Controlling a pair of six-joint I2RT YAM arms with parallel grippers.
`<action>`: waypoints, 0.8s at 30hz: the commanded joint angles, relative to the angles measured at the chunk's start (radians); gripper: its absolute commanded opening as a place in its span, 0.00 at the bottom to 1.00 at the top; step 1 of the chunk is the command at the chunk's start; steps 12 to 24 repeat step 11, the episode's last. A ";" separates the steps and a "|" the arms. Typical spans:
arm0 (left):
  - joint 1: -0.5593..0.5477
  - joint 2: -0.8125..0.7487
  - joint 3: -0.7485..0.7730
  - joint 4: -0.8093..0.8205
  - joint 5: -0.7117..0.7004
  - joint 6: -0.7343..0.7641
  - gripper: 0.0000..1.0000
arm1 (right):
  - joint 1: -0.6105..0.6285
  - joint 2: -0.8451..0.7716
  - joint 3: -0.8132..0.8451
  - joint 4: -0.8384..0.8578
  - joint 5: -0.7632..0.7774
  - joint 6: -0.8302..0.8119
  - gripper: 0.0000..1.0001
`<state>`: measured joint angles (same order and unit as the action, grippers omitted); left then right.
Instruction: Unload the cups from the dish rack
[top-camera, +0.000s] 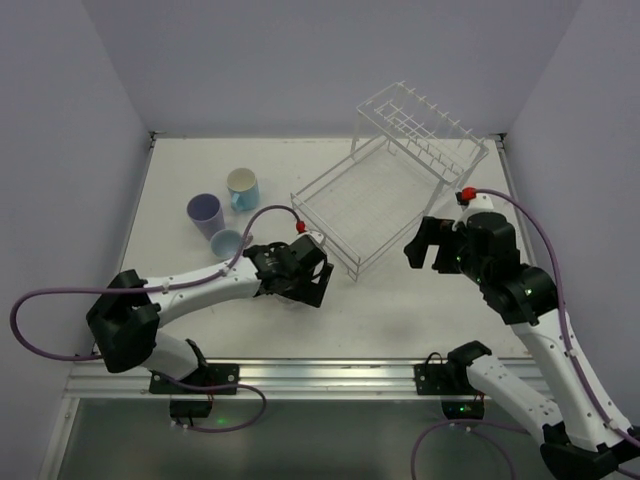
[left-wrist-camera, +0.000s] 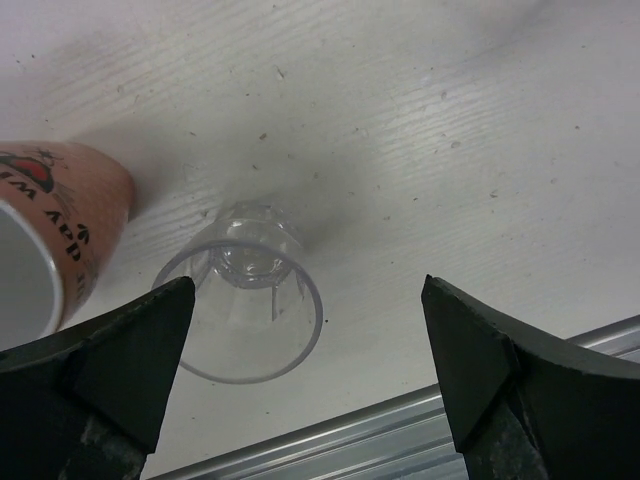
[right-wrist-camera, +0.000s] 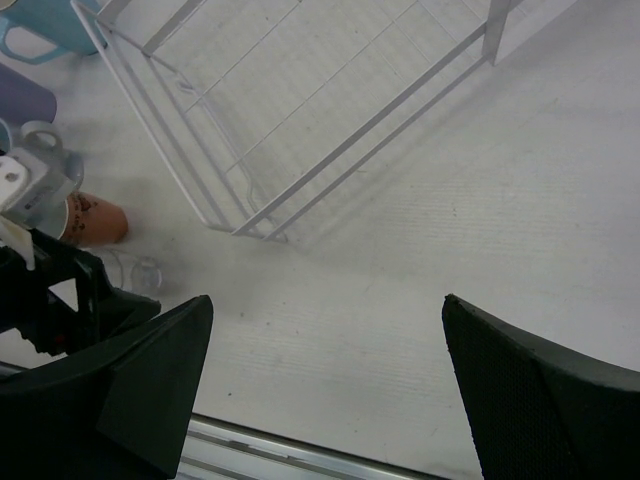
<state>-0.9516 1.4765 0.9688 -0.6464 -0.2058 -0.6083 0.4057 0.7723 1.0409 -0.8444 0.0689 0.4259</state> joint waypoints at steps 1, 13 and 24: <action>-0.007 -0.080 0.045 0.005 -0.056 -0.002 1.00 | 0.004 -0.010 -0.039 0.051 -0.006 0.020 0.99; -0.015 -0.370 0.044 0.039 -0.118 0.002 1.00 | 0.004 -0.004 -0.177 0.123 -0.064 0.068 0.99; -0.015 -0.370 0.044 0.039 -0.118 0.002 1.00 | 0.004 -0.004 -0.177 0.123 -0.064 0.068 0.99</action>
